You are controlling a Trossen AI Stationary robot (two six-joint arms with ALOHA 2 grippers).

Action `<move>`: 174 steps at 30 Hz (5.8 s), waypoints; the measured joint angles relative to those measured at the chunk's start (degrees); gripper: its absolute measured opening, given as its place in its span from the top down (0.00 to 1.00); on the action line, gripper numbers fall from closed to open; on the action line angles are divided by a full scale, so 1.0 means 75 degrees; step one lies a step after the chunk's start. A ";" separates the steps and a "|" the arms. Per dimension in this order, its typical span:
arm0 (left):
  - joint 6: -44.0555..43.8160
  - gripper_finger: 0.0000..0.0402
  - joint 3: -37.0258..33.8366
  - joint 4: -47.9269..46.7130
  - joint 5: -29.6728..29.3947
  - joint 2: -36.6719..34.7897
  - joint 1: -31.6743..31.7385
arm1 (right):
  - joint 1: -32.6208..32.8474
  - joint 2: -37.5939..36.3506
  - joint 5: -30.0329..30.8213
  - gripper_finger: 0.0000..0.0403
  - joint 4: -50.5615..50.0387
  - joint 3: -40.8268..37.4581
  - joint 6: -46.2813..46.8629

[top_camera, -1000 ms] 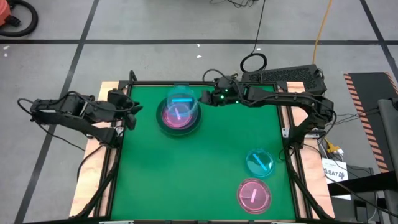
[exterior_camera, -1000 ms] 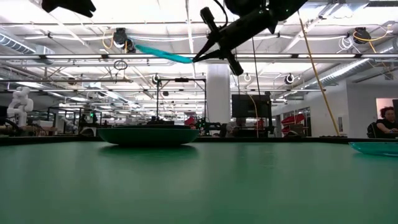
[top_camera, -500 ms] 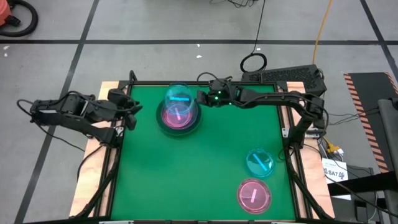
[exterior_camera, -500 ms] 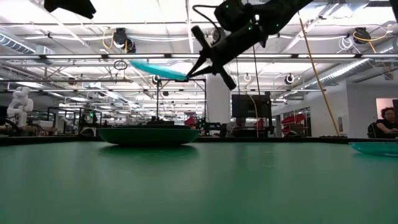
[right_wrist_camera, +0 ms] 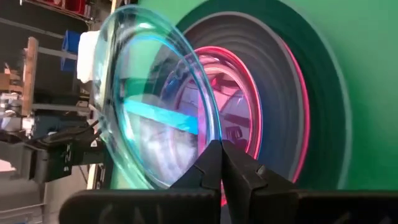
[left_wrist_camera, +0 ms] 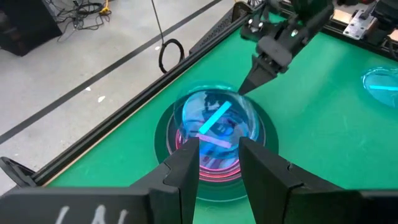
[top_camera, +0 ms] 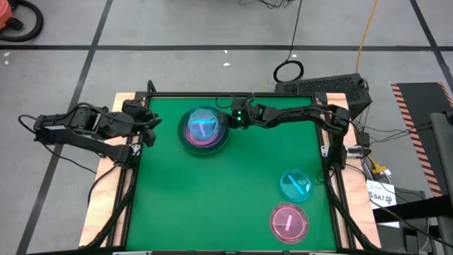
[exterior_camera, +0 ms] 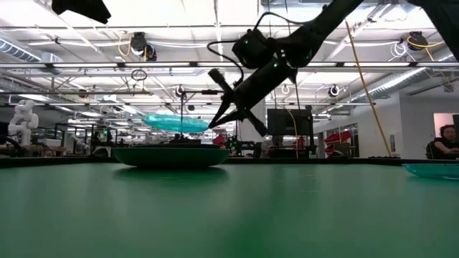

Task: Stack plastic plates
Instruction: Stack the left blue plate on the pink plate, then stack the pink plate on the blue plate

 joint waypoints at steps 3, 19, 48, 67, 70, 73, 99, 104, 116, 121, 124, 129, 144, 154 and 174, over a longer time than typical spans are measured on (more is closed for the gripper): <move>0.0009 0.71 0.0000 -0.0002 0.0003 0.0000 0.0000 | 0.0000 0.0271 -0.0009 1.00 0.0418 -0.0003 0.0239; 0.0087 0.71 0.0000 -0.0100 0.0146 0.0003 0.0000 | 0.0004 0.0534 -0.0149 0.86 0.0334 -0.0012 0.0421; 0.0124 0.71 0.0000 -0.0141 0.0476 0.0024 -0.0001 | 0.0460 -0.2659 -0.0192 0.72 -0.4097 -0.0008 -0.1646; -0.0913 0.71 0.0000 0.0635 0.0852 0.1169 -0.0003 | 0.1532 -0.3986 -0.0414 0.72 -0.7318 -0.0006 -0.2629; -0.1110 0.71 0.0000 0.0688 0.0932 0.1480 -0.0049 | 0.1813 -0.4185 -0.0417 0.72 -0.7760 -0.0006 -0.2623; -0.0979 0.71 0.0000 0.1089 0.1249 0.1764 -0.0093 | 0.2117 -0.4373 -0.0411 0.72 -0.8256 -0.0009 -0.2545; -0.2593 0.50 0.0003 0.2716 0.1823 0.2971 -0.1103 | 0.5546 -0.5047 0.0029 0.71 -0.9967 -0.0297 0.0012; -0.2632 0.50 0.0005 0.2964 0.1789 0.3044 -0.1180 | 0.6301 -0.5046 0.0055 0.62 -0.9852 -0.0597 0.0938; -0.2568 0.50 -0.0005 0.2802 0.1768 0.3332 -0.1302 | 0.7790 -0.5041 0.0438 0.45 -0.8800 -0.1639 0.2789; -0.2556 0.50 -0.0006 0.2843 0.1767 0.3440 -0.1405 | 0.8294 -0.5041 0.0423 0.46 -0.8546 -0.2013 0.3430; -0.2554 0.50 0.0000 0.2873 0.1767 0.3500 -0.1436 | 0.8611 -0.5043 0.0420 0.46 -0.8394 -0.2249 0.3774; -0.2559 0.50 -0.0003 0.2853 0.1775 0.3506 -0.1565 | 0.9163 -0.5041 0.0414 0.46 -0.7555 -0.2766 0.4443; -0.2602 0.50 -0.0003 0.2865 0.1775 0.3515 -0.1644 | 1.0267 -0.5044 0.0886 0.41 -0.5935 -0.3704 0.6108; -0.2754 0.50 -0.0003 0.2873 0.1772 0.3515 -0.1641 | 1.0311 -0.5000 0.1041 0.45 -0.4805 -0.4475 0.6214; -0.2805 0.50 -0.0003 0.2873 0.1766 0.3515 -0.1638 | 1.0314 -0.4356 0.1052 0.74 -0.3486 -0.5010 0.5826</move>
